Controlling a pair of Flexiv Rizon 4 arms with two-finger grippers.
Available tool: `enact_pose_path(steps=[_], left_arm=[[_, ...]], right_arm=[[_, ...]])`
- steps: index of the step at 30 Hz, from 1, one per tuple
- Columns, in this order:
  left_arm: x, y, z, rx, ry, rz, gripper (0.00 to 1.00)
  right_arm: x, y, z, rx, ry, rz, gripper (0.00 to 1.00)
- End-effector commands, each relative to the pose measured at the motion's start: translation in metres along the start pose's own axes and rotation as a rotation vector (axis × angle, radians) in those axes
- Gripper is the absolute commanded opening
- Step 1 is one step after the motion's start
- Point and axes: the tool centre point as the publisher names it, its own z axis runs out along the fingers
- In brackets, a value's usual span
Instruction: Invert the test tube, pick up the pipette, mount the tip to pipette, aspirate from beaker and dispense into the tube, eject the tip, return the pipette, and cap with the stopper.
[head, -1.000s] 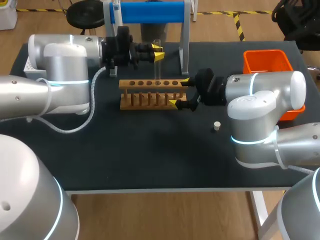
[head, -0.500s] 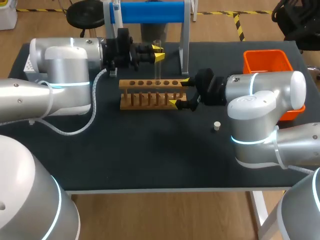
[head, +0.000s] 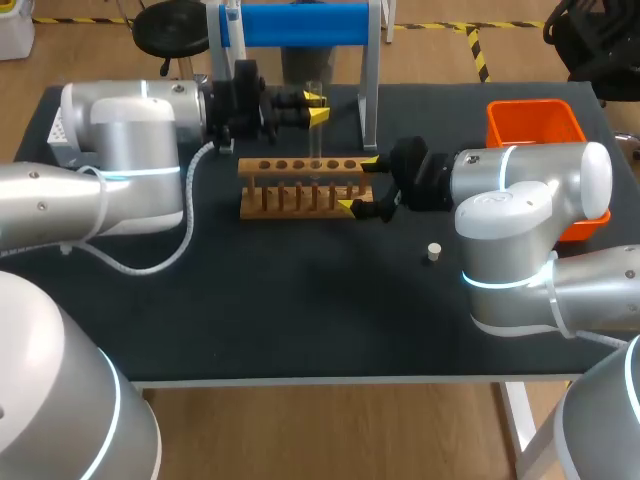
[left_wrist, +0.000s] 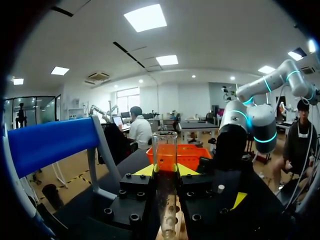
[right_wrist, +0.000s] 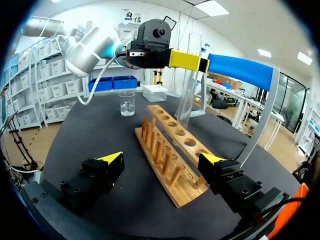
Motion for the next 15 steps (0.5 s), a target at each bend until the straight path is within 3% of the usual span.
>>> enact_pose_path(steps=[1, 15], left_arm=[[-0.0006, 0.0021, 0.0003, 0.004, -0.002, -0.005, 0.00], [-0.0008, 0.0070, -0.0016, 0.025, -0.014, -0.018, 0.00]], right_arm=[[0.0001, -0.0001, -0.0002, 0.001, 0.000, 0.000, 1.00], [0.0001, -0.0001, -0.0002, 0.001, 0.000, 0.000, 1.00]])
